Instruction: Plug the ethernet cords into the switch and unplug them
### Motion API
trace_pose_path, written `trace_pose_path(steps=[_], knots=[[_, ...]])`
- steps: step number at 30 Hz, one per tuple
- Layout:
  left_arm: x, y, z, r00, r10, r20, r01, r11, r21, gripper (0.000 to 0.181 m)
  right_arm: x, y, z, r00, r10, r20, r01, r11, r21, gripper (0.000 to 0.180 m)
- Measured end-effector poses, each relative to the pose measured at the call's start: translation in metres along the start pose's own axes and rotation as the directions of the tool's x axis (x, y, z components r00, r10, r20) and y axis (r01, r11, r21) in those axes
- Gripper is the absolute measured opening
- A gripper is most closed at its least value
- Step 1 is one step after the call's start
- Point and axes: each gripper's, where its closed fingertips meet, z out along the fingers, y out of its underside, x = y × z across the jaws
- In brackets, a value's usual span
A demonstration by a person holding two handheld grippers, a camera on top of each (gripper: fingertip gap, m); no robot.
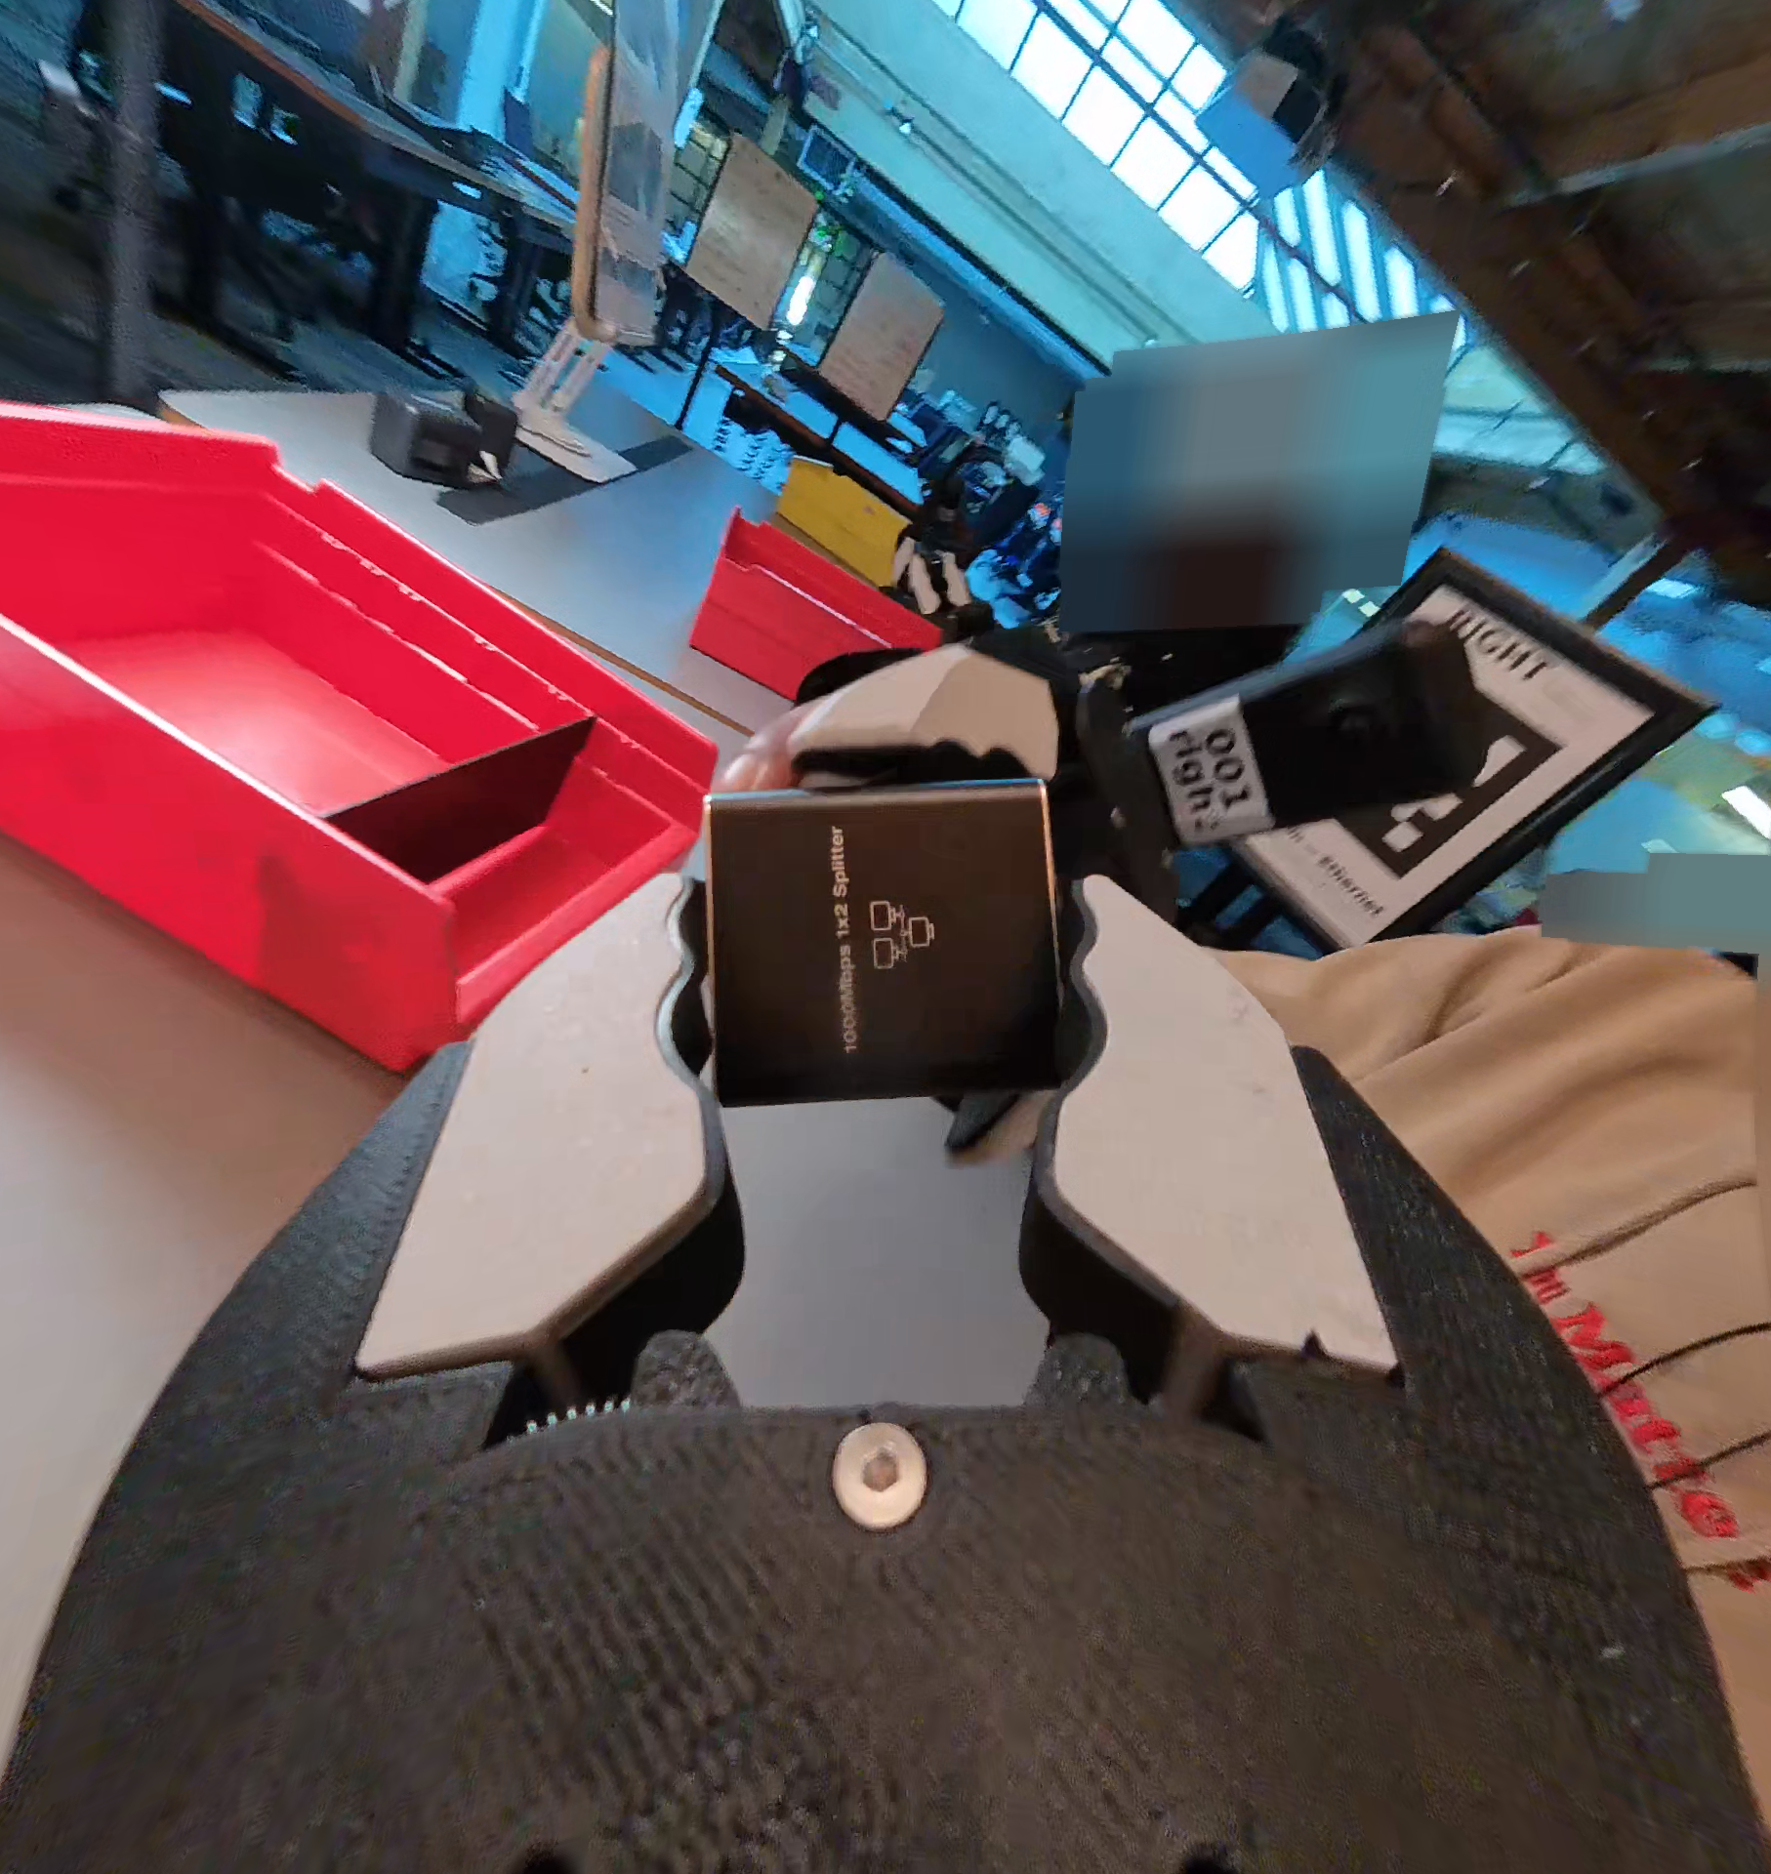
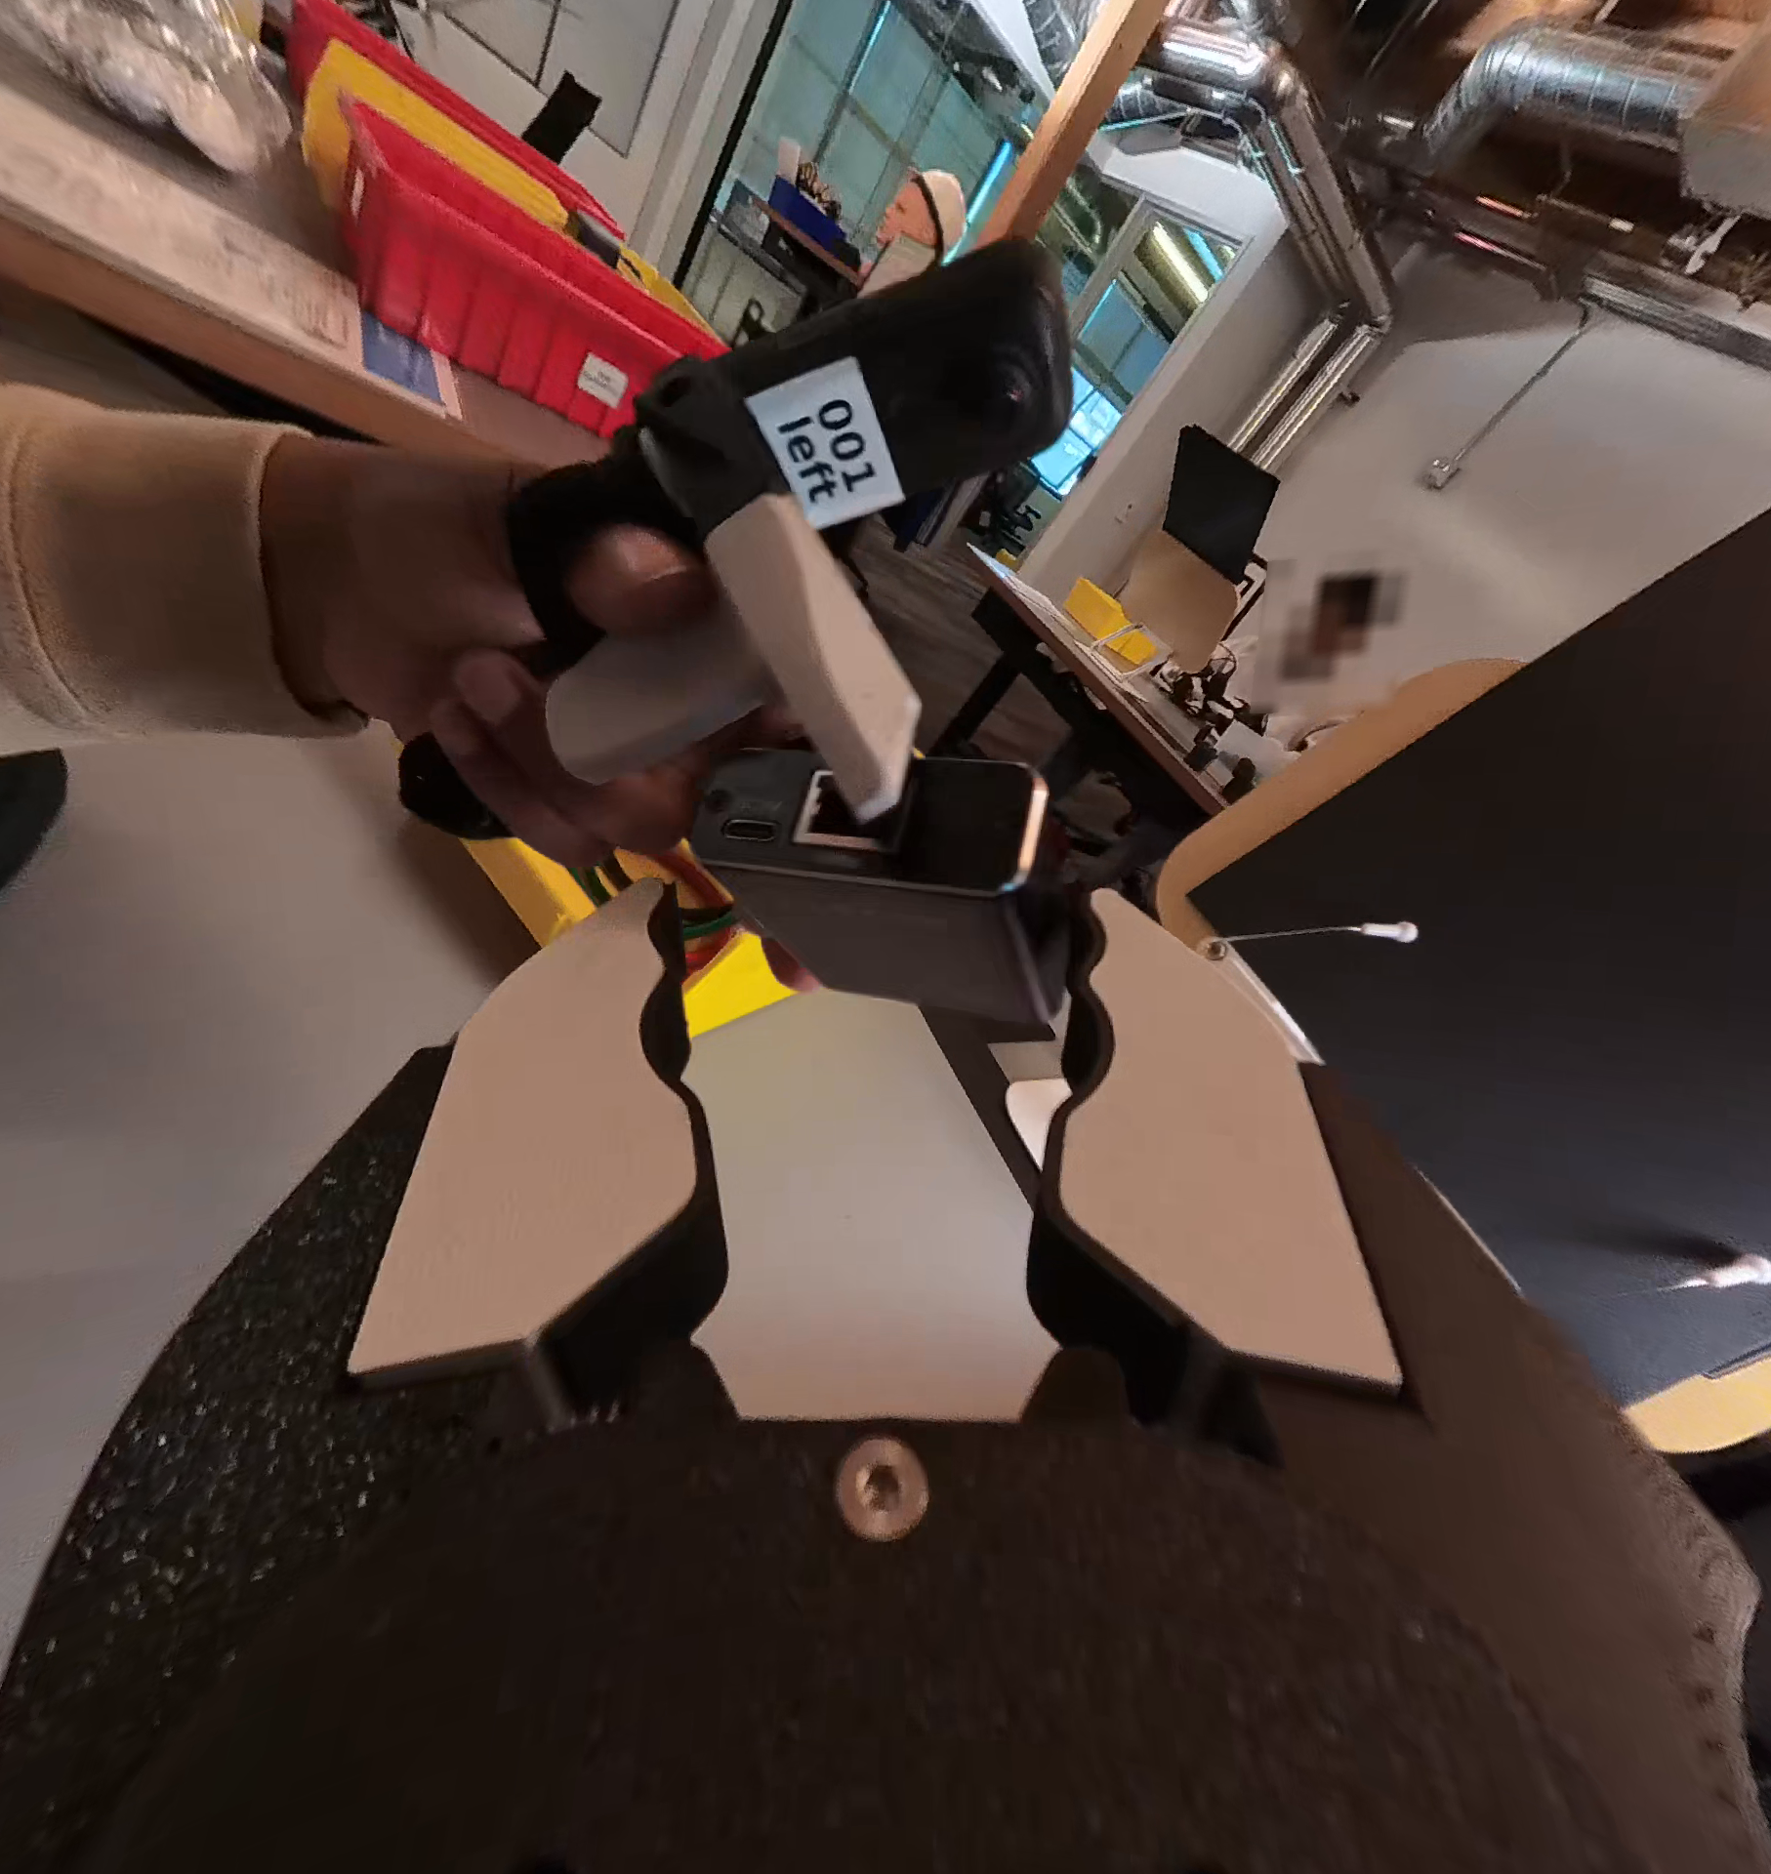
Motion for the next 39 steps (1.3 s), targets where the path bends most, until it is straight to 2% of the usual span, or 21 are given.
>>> trace_pose_path(steps=[1, 4, 8, 13, 19, 22, 26, 30, 34, 37, 39], knots=[[-0.001, 0.003, 0.003, 0.999, -0.034, -0.023, 0.034, 0.999, 0.001, 0.067, -0.001, 0.004, 0.002, 1.000, -0.020, -0.014, 0.020, 1.000, -0.006, 0.074], [-0.001, 0.012, 0.011, 0.992, -0.099, -0.081, 0.098, 0.995, -0.020, 0.067, -0.001, 0.009, 0.002, 0.995, -0.091, -0.049, 0.091, 0.996, -0.007, 0.067], [0.004, 0.022, 0.014, 0.979, -0.143, -0.143, 0.134, 0.988, -0.073, 0.067, -0.008, 0.010, -0.002, 0.981, -0.192, 0.004, 0.192, 0.981, 0.012, 0.067], [0.012, 0.029, 0.019, 0.962, -0.179, -0.205, 0.159, 0.981, -0.108, 0.067, -0.018, 0.009, -0.008, 0.976, -0.199, 0.084, 0.196, 0.980, 0.043, 0.062], [0.017, 0.021, 0.020, 0.947, -0.197, -0.256, 0.189, 0.980, -0.054, 0.067, -0.011, 0.002, -0.012, 0.983, -0.176, 0.048, 0.173, 0.983, 0.069, 0.062], [0.011, 0.010, 0.010, 0.978, -0.117, -0.175, 0.119, 0.993, 0.003, 0.067, -0.001, 0.000, -0.015, 0.985, -0.172, 0.005, 0.172, 0.983, 0.059, 0.061], [0.006, -0.001, -0.004, 0.990, 0.126, 0.059, -0.126, 0.992, -0.004, 0.066, 0.014, 0.009, -0.017, 0.983, -0.177, -0.058, 0.177, 0.984, 0.001, 0.061], [0.001, 0.006, 0.004, 0.895, 0.363, 0.261, -0.333, 0.931, -0.152, 0.061, 0.017, 0.029, -0.010, 0.974, -0.211, -0.078, 0.202, 0.973, -0.112, 0.061], [-0.021, 0.025, 0.015, 0.772, 0.499, 0.394, -0.379, 0.858, -0.346, 0.048, 0.008, 0.040, -0.002, 0.971, -0.233, -0.055, 0.220, 0.959, -0.178, 0.061], [-0.026, 0.031, 0.018, 0.721, 0.570, 0.393, -0.423, 0.812, -0.402, 0.037, 0.006, 0.044, 0.000, 0.961, -0.271, -0.050, 0.254, 0.942, -0.221, 0.062], [-0.024, 0.030, 0.017, 0.691, 0.618, 0.375, -0.472, 0.778, -0.414, 0.028, 0.006, 0.040, -0.002, 0.964, -0.262, -0.046, 0.249, 0.949, -0.195, 0.061]])
